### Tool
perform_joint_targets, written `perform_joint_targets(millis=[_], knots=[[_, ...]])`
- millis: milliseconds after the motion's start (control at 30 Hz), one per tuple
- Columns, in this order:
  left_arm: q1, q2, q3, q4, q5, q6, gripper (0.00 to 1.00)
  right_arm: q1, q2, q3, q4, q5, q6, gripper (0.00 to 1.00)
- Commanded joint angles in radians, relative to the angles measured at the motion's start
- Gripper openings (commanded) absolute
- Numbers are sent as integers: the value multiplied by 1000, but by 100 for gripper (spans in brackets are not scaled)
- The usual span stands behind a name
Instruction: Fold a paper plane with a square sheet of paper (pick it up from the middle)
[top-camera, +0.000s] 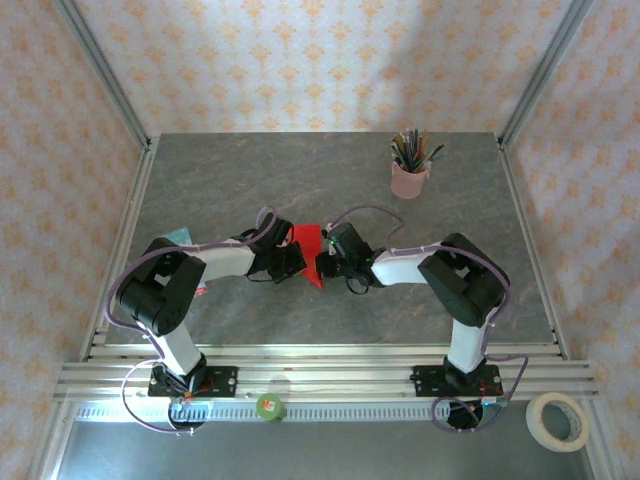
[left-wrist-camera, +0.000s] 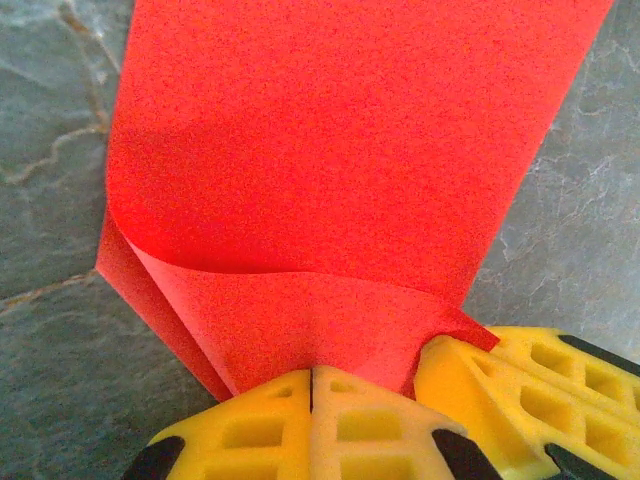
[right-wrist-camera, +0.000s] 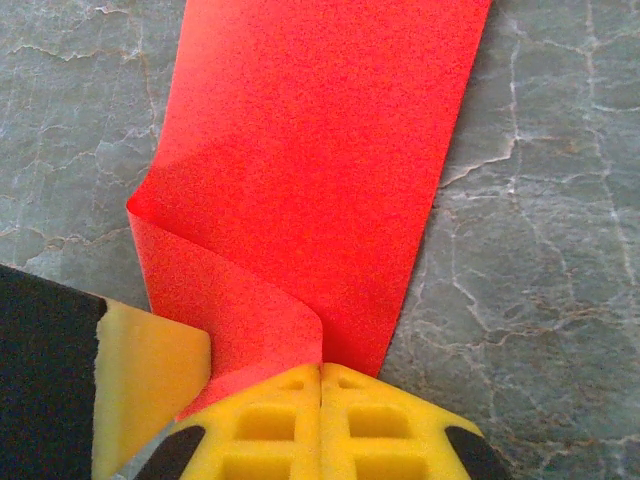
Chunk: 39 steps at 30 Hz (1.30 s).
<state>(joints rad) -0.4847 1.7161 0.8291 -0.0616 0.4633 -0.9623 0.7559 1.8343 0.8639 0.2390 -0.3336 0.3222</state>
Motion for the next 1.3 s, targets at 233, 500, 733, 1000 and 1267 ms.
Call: perform_joint_targets(millis=[233, 500, 733, 1000, 1267], knots=[[-5, 50, -49, -14, -64, -18, 3, -4, -151, 52, -135, 88, 80, 35], [-5, 39, -71, 22, -72, -53, 3, -6, -191, 108, -285, 77, 146, 38], [-5, 32, -86, 41, -85, -74, 3, -6, -190, 40, -228, -84, 201, 11], [-3, 33, -86, 41, -81, -73, 3, 10, -107, 41, -177, -183, 220, 4], [-4, 35, -78, 34, -77, -64, 3, 16, -43, 70, -165, -182, 225, 3]])
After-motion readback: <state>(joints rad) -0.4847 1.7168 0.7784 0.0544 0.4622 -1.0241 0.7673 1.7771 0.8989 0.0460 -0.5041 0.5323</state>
